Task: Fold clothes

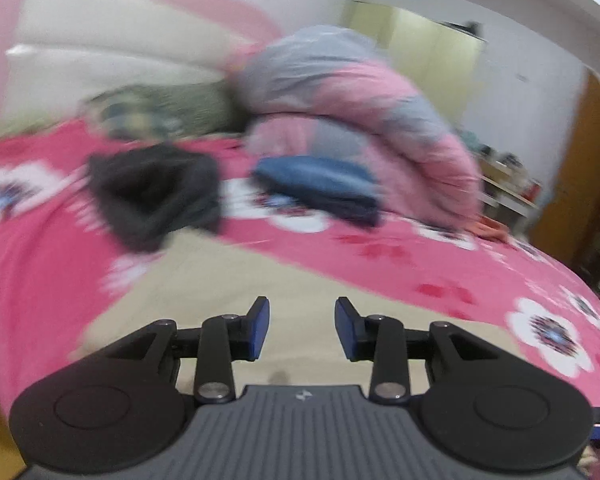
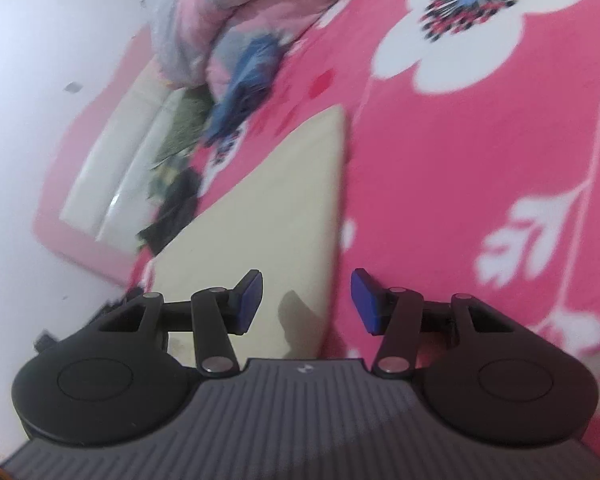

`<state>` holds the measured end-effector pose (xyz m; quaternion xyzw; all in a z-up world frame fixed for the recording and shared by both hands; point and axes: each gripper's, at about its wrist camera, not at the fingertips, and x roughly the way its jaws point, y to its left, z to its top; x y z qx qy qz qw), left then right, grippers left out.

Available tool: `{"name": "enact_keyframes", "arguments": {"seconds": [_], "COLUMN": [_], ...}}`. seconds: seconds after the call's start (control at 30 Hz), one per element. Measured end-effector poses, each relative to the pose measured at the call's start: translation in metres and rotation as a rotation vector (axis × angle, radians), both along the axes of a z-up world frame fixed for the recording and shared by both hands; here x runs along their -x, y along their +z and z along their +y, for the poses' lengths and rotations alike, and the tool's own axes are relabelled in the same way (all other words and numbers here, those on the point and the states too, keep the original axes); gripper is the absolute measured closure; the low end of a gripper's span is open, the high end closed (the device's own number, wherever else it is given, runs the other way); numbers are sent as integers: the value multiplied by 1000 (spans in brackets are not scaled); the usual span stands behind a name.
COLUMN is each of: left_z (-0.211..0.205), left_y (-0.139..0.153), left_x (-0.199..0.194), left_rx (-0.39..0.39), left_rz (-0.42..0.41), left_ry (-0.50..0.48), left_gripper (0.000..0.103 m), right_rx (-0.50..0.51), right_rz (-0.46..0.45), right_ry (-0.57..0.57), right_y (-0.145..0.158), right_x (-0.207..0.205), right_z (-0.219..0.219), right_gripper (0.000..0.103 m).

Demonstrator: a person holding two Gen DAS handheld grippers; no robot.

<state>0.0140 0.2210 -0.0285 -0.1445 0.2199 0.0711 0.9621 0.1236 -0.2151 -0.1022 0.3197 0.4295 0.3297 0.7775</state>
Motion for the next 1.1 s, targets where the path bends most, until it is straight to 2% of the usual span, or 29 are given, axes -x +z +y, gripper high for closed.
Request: {"name": "enact_keyframes", "arguments": {"seconds": [0.1,0.27,0.4,0.5,0.57,0.67,0.8,0.9,1.07,1.1], "left_z": [-42,-122,-186,-224,-240,-264,-278,-285,-290,-290], "left_y": [15,8,-3,-7,-16,-31,-36,-37,-41,-40], "left_x": [-41,-133,-190,-216,-224,-235,-238,-242,-246,-245], "left_rx": [-28,-32,-136,-219,-287,-391,-491,-520,-566,-554], "left_rz": [85,304,450,520,572,649,694,718,727,719], "left_ry": [-179,-456,-529,-555,-541,-515,-479,-422,-363,-348], "left_gripper": [61,55,54,53,46,46,48,59,74,80], "right_rx": [33,22,-4,-31,-59,-88,-81,-85,-91,-94], "right_rz": [-8,-1,5,4,-3,-21,-49,-70,-97,-103], "right_ry": [20,46,50,40,23,-2,-17,-29,-76,-85], "right_y": [-2,-1,-2,-4,-7,-10,-9,-9,-12,-14], "right_x": [4,16,29,36,38,42,47,49,55,56], "right_z": [9,16,18,17,14,12,13,13,15,14], "right_gripper": [55,55,55,55,55,58,62,64,79,82]}}
